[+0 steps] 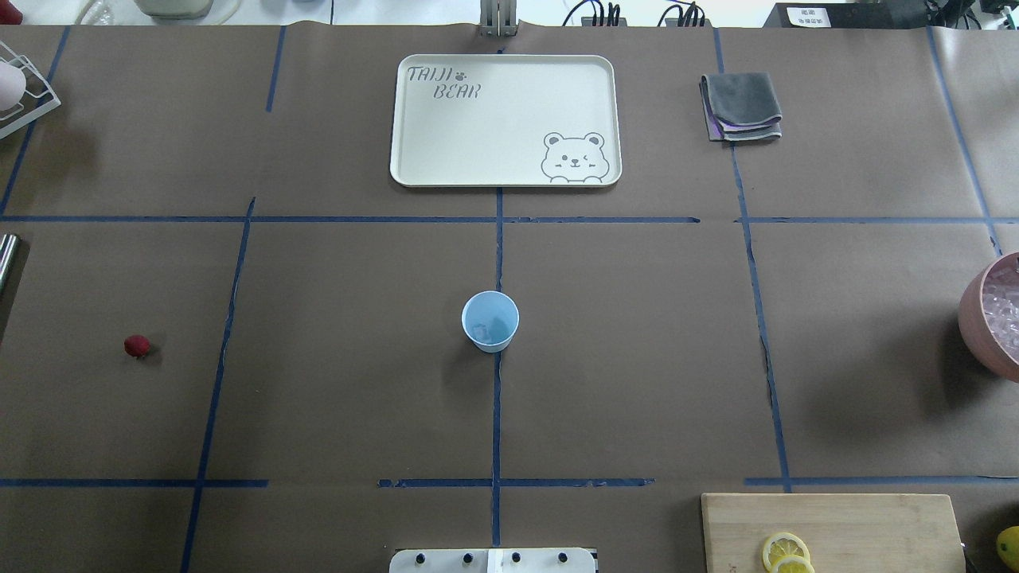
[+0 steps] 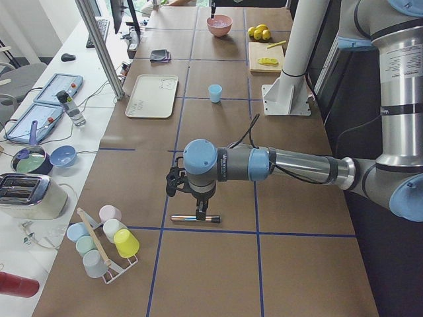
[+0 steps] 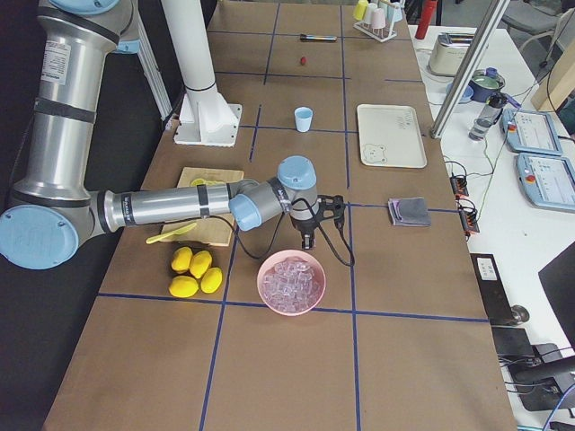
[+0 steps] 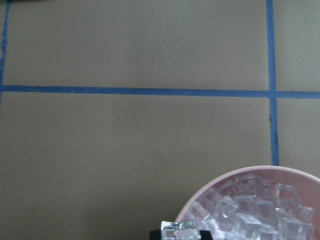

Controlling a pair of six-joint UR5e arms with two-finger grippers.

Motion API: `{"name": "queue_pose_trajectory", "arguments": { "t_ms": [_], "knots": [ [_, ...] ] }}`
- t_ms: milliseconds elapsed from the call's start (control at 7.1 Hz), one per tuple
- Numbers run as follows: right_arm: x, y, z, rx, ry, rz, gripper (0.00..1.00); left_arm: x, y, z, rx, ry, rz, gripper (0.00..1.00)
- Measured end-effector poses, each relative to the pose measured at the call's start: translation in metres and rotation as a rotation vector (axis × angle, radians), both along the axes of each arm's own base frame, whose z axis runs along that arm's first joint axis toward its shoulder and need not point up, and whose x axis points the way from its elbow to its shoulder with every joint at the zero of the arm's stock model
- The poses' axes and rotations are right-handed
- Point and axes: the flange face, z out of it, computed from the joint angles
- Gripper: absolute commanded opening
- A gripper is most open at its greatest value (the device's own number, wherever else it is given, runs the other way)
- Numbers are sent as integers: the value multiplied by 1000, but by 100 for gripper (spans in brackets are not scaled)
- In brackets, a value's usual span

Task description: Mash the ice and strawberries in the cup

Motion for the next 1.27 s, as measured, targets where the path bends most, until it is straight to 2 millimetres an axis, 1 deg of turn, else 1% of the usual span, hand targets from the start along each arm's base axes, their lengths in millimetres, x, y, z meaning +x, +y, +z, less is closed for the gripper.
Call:
{"name": "queue_pose_trajectory", "arguments": {
  "t_ms": [141, 282, 422, 563, 704, 986, 1126, 1267],
  "knots": [
    [-34, -6, -43, -50, -67, 39, 0, 0, 0, -1, 1, 1, 0, 100],
    [-83, -16, -95, -111, -146, 73, 0, 0, 0, -1, 2, 1, 0, 100],
    [-134, -21, -147, -168, -215, 100, 0, 0, 0, -1, 2, 1, 0, 100],
    [-192, -17, -197, -217, -272, 125, 0, 0, 0, -1, 2, 1, 0, 100],
    [-251, -2, -241, -252, -317, 143, 0, 0, 0, -1, 2, 1, 1, 100],
    [-343, 25, -304, -307, -372, 177, 1, 0, 0, 0, 1, 0, 0, 100],
    [-383, 37, -326, -320, -382, 199, 2, 0, 0, 0, 1, 1, 0, 100],
    [-413, 50, -340, -319, -384, 215, 2, 0, 0, 0, 1, 1, 0, 100]
  ]
}}
